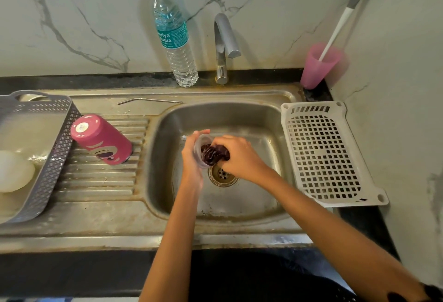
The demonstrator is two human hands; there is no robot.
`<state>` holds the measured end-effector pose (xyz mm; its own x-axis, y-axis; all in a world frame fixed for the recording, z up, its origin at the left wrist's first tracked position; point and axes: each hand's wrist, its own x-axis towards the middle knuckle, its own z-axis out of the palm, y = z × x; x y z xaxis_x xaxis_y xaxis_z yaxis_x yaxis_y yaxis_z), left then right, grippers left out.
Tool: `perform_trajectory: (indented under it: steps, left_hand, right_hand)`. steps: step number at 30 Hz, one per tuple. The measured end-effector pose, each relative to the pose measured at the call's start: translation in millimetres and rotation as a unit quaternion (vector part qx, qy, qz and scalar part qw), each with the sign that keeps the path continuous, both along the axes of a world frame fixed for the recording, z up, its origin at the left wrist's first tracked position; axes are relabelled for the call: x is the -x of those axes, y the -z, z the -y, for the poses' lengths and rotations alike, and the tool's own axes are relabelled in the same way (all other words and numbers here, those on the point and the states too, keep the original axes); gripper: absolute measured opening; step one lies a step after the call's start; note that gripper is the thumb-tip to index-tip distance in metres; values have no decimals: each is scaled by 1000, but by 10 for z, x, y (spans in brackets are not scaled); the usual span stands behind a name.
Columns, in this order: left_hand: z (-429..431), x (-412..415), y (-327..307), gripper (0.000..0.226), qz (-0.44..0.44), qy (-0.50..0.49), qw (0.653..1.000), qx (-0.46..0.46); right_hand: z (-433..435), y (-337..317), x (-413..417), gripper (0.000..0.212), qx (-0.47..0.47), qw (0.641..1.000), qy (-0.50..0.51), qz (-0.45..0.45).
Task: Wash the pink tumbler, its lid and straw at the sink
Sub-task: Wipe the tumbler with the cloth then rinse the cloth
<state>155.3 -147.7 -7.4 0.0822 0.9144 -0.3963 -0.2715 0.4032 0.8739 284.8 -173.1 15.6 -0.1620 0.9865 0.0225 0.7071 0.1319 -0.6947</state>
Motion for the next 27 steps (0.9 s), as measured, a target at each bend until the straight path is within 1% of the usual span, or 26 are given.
perform_trajectory:
  steps: [1,2,3,4,5,6,7,8,9,10,11,12,14,15,16,18,20,22,25,26,27]
  left_hand:
    - [-2,28,3,39,-4,5,1000,5]
    - [-10,47,-8,43,-5,6,1000,10]
    - [-22,50,-35,46,-1,10,1000,14]
    - [-32,53,-53,49,1,16,1000,19]
    - [-43,51,-71,51,-2,12,1000,27]
    - [-46,38,-92,51,-10,4,999,38]
    - [-57,16,-86,49,-24,-5,998,50]
    - [-61,-14,-85,49,-39,-7,997,59]
    - [-66,-40,-89,54,-48,-2,996,68]
    - [-73,-58,-91,63,-57,14,995,82]
    - [-76,-65,-82,72,-55,26,994,85]
    - [-77,-76,-86,70,-58,25,996,69]
    - [-44,-95,-108,56,-88,23,996,7]
    - [-37,-93,-106,53,-108,29,993,-22]
    - [-17,-95,-127,50,-126,35,991,-42]
    - [-1,-102,-137,48,-158,35,986,-43]
    - [-5,-101,-144,56,-175,37,983,-34]
    - [-7,-109,-124,61,-176,38,982,-50]
    - [8,-115,-32,41,-185,54,976,-106]
    - [-3,-116,-23,38,-186,61,974,-115]
    - [-7,-113,-32,39,-177,54,977,-110]
  right_hand:
    - [-8,-45,-58,25,61,995,2,-76]
    - [-3,-94,-108,26,129,978,17,-164]
    - [11,-119,-144,29,179,952,43,-244]
    - [30,-125,-149,31,199,928,77,-305]
    - [49,-123,-130,34,182,914,121,-341]
    - [64,-115,-100,36,136,910,163,-357]
    - [67,-114,-75,37,75,915,185,-351]
    - [67,-116,-63,39,10,928,181,-324]
    - [67,-110,-65,42,-50,947,157,-277]
    - [67,-100,-71,46,-97,963,122,-220]
    - [72,-89,-72,51,-123,975,87,-162]
    - [79,-78,-64,55,-132,984,57,-100]
    - [77,-46,-38,58,-133,990,29,21]
    - [57,-35,-39,57,-136,988,36,65]
    - [22,-32,-54,54,-136,985,52,89]
    - [-69,-63,-118,46,-120,987,72,84]
    - [-119,-106,-175,42,-101,991,51,74]
    - [-86,-158,-194,41,-108,990,19,94]
    - [10,-210,-164,42,-139,981,-23,135]
    - [15,-211,-147,41,-140,981,-18,134]
    - [1,-205,-138,39,-135,983,-1,123]
